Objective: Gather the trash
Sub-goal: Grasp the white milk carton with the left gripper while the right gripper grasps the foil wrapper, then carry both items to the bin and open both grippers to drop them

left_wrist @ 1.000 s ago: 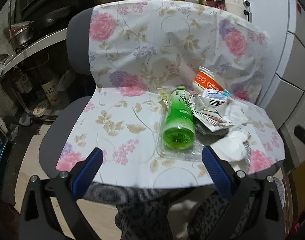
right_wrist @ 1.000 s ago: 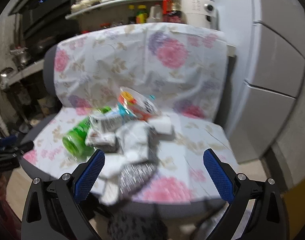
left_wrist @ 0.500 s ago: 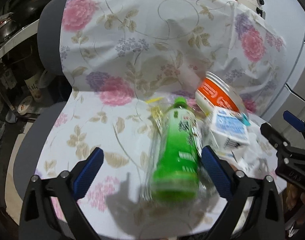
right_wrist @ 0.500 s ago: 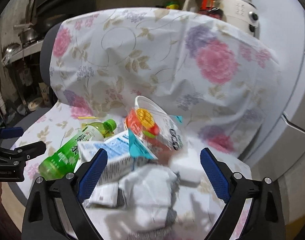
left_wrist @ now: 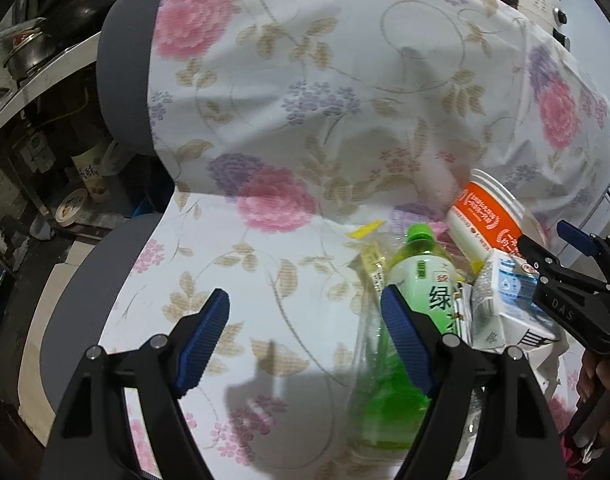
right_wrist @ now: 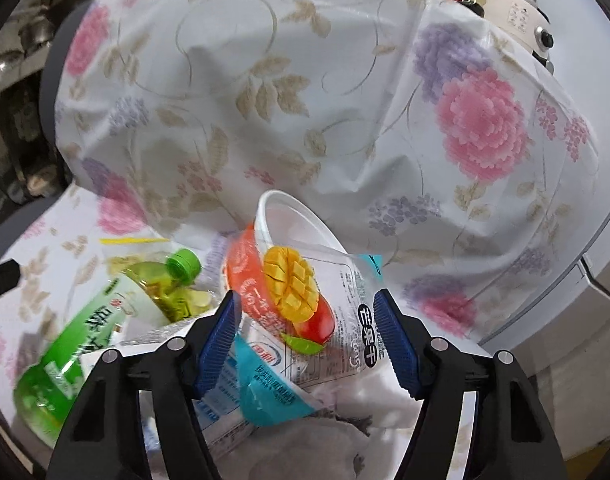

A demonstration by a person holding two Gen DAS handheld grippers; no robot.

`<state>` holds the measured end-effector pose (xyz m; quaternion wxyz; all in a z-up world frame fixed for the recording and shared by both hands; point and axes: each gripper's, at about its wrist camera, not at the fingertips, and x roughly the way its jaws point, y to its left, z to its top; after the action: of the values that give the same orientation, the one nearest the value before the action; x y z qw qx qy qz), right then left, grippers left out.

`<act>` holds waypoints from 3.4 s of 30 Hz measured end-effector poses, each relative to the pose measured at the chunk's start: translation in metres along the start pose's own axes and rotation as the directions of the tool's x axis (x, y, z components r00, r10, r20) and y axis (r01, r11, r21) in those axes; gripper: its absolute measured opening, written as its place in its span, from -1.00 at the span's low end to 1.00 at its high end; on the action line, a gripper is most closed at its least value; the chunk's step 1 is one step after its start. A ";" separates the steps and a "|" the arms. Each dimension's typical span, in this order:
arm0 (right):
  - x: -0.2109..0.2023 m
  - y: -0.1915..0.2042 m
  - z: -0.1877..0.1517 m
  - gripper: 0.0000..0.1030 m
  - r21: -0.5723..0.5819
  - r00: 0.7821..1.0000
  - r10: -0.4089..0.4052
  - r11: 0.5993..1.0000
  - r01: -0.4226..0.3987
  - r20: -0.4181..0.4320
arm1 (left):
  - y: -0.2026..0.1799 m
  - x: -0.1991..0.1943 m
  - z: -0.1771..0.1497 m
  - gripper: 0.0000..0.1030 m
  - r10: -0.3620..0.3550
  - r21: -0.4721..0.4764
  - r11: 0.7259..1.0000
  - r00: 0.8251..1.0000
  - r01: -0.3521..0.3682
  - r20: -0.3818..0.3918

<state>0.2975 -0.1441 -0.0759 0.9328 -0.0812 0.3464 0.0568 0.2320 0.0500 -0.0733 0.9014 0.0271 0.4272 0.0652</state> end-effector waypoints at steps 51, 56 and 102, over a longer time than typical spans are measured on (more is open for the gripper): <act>-0.206 -0.137 -0.173 -0.95 0.381 0.976 -0.021 0.922 -0.066 0.219 | -0.117 -0.126 -0.089 0.39 -0.339 0.231 0.929 0.914 0.288 0.223; -0.235 -0.151 -0.208 -0.95 0.438 0.980 -0.077 0.899 -0.012 0.185 | -0.141 -0.147 -0.138 0.39 -0.423 0.264 0.893 0.881 0.366 0.210; -0.241 -0.287 -0.445 -0.34 0.752 0.939 -0.270 0.568 0.335 -0.214 | -0.410 -0.115 -0.245 0.54 -0.652 0.592 0.520 0.734 0.616 -0.190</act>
<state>-0.1213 -0.5221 -0.2179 0.8570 0.2699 0.3522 -0.2621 0.0092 -0.3736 -0.1835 0.8121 0.1656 0.3785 -0.4120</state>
